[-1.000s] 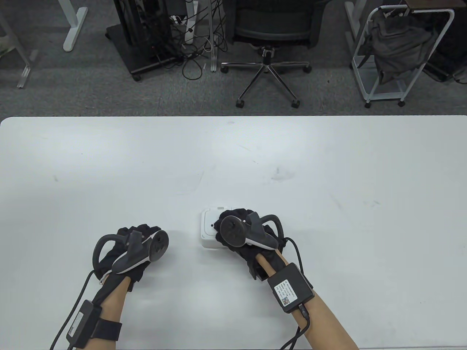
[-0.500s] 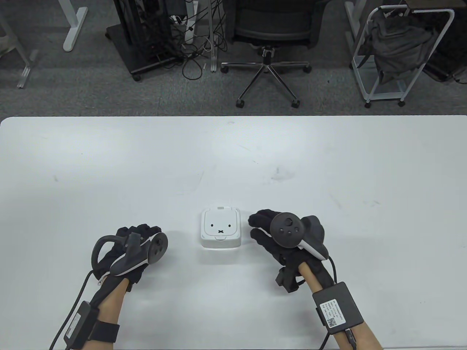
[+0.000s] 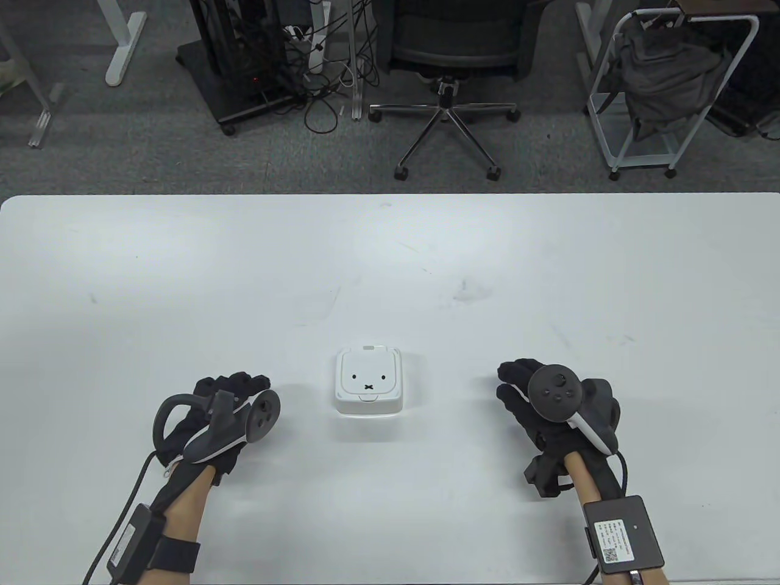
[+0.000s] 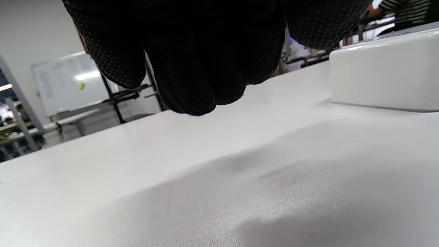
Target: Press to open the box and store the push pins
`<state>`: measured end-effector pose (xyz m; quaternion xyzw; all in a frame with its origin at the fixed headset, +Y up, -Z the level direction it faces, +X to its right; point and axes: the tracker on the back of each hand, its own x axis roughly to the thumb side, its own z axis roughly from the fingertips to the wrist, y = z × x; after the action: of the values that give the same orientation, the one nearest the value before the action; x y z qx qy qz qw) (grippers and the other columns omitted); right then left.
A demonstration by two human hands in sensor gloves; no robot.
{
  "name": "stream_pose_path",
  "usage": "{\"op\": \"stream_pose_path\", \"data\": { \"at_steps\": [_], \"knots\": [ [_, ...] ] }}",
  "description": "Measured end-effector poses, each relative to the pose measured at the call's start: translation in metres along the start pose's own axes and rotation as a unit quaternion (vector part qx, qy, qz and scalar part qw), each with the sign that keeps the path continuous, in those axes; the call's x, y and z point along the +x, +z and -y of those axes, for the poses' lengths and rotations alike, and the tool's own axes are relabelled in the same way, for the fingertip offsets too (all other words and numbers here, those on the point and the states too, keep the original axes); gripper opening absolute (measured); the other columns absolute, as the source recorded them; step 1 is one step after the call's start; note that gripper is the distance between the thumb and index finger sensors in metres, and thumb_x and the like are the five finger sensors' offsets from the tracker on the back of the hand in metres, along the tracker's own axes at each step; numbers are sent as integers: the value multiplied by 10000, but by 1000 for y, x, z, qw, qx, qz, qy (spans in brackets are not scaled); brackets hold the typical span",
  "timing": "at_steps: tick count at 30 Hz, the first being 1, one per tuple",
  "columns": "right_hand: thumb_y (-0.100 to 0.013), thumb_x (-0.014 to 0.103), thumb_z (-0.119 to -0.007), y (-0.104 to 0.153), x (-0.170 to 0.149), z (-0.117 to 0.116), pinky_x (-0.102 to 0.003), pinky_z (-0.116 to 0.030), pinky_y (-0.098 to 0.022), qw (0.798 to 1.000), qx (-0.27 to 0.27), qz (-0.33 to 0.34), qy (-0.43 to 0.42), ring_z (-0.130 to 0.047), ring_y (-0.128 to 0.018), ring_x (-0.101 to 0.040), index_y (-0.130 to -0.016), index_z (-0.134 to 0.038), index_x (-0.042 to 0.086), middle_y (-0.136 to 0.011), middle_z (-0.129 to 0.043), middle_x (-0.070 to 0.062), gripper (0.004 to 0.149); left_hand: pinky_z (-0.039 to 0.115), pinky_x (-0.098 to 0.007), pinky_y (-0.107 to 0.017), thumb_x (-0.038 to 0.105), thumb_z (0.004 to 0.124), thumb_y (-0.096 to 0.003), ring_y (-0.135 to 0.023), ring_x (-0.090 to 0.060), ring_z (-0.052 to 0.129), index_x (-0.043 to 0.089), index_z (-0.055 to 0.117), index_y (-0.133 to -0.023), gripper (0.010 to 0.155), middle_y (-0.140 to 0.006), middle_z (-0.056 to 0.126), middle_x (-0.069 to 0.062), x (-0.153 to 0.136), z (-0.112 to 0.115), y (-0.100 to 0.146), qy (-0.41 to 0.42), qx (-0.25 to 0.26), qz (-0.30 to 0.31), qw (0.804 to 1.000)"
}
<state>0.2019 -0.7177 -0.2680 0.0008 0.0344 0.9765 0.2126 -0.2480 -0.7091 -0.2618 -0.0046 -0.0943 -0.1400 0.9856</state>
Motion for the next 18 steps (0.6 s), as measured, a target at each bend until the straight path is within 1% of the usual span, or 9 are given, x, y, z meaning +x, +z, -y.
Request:
{"op": "stream_pose_path", "data": {
  "at_steps": [5,9,12,18],
  "knots": [
    [-466,477,-634,0,-9,3,-674,-554,-722,999,-18,-17,22,-715,-968,-413,-936,-685,259,-1056,-727,-84,520,787,-477,-741,538,649,-497,-792,-166,1011,349,749,-979,528,-982,888,71,2,4,-3,-2,-9,2,1000],
    [-465,475,-636,0,-10,0,-674,-554,-721,999,-7,-16,27,-717,-967,-413,-935,-685,256,-1055,-727,-86,521,787,-476,-742,538,649,-497,-792,-166,1011,350,749,-979,527,-983,887,69,3,3,-2,-5,-7,2,1000],
    [-465,474,-636,1,-9,0,-672,-558,-719,999,-11,-15,30,-722,-963,-412,-933,-688,256,-1051,-732,-86,519,787,-477,-741,538,649,-497,-791,-165,1012,350,749,-979,528,-981,889,70,4,2,-1,-6,-1,3,1000],
    [-465,473,-637,3,-7,-1,-670,-566,-713,999,-9,-4,37,-730,-955,-413,-934,-687,251,-1046,-737,-88,522,789,-476,-740,538,649,-497,-790,-165,1012,348,750,-978,527,-982,888,69,5,6,-1,-7,-10,4,1000]
  ]
}}
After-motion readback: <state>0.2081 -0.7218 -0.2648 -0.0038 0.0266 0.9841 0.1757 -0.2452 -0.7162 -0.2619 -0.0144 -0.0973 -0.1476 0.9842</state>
